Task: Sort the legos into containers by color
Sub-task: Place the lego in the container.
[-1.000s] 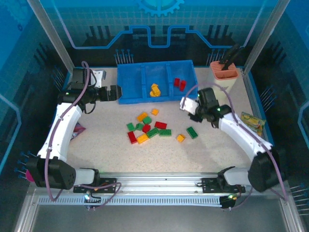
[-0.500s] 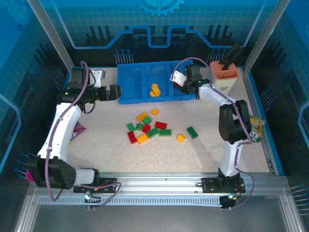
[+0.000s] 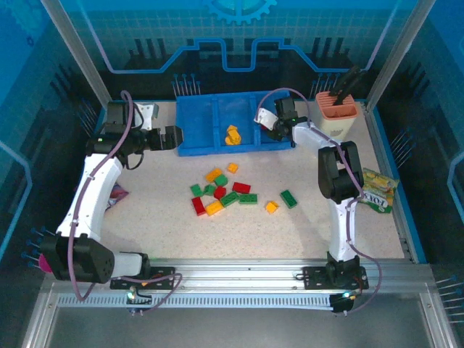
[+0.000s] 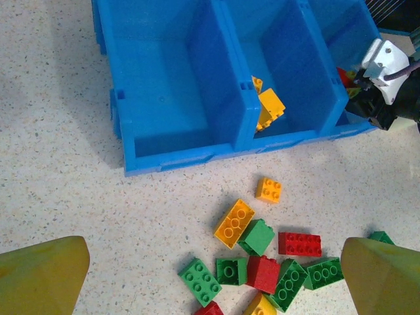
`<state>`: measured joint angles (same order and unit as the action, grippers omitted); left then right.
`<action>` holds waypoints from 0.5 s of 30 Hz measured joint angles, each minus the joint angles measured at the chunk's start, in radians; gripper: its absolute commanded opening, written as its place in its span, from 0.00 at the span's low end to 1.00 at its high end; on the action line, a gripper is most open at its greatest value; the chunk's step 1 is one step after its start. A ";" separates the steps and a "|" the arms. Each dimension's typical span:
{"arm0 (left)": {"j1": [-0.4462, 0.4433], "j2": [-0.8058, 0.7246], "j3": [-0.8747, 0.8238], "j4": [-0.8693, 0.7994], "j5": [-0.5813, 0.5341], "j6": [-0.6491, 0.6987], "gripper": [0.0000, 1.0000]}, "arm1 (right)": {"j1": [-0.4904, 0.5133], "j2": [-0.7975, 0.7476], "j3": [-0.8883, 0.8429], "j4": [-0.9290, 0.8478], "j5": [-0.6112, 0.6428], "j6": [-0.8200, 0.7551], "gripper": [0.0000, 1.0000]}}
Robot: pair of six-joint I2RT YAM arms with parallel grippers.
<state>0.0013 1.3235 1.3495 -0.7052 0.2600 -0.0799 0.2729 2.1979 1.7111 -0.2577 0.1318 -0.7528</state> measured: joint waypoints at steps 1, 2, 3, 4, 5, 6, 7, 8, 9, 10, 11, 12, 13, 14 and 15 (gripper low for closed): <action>0.002 0.000 0.000 0.000 0.000 0.000 0.99 | 0.000 0.000 0.000 -0.004 0.000 0.000 0.30; 0.003 0.000 0.000 0.000 0.000 0.000 0.99 | 0.000 0.000 0.000 -0.006 0.000 0.000 0.31; 0.004 0.000 0.000 0.000 0.000 0.000 1.00 | 0.000 0.000 0.000 -0.007 0.000 0.001 0.33; 0.006 0.000 0.000 0.000 0.000 0.000 0.99 | 0.000 0.000 0.002 -0.014 0.000 0.003 0.35; 0.007 0.000 0.000 0.000 0.000 0.000 0.99 | 0.000 0.000 0.002 -0.020 0.000 0.005 0.36; 0.008 0.000 0.000 0.000 0.000 0.000 0.99 | 0.000 0.000 0.003 -0.027 0.000 0.010 0.38; 0.009 0.000 0.000 0.000 0.000 0.000 0.99 | 0.000 0.000 0.004 -0.033 0.000 0.017 0.43; 0.010 0.000 0.000 0.000 0.000 0.000 1.00 | 0.000 -0.001 0.004 -0.040 -0.001 0.024 0.49; 0.010 0.000 0.000 0.000 0.000 0.000 1.00 | 0.000 -0.002 0.003 -0.043 0.000 0.032 0.50; 0.011 0.000 0.000 0.000 0.000 0.000 0.99 | 0.000 -0.006 0.002 -0.045 0.000 0.036 0.50; 0.011 0.000 0.000 0.000 0.001 -0.001 1.00 | 0.000 -0.013 -0.006 -0.043 0.000 0.042 0.50; 0.011 0.000 0.000 0.001 0.001 -0.005 1.00 | 0.000 -0.026 -0.021 -0.040 0.002 0.048 0.50; 0.012 0.000 0.000 0.002 0.004 -0.008 0.99 | 0.000 -0.043 -0.039 -0.039 0.004 0.056 0.50; 0.012 0.000 0.000 0.003 0.008 -0.013 1.00 | 0.000 -0.061 -0.056 -0.038 0.008 0.063 0.50; 0.013 0.000 0.000 0.005 0.010 -0.019 0.99 | 0.000 -0.081 -0.073 -0.038 0.013 0.073 0.50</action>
<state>0.0143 1.3239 1.3495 -0.6998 0.2699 -0.0986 0.2729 2.1170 1.6379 -0.2955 0.1452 -0.6800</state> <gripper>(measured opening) 0.995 0.500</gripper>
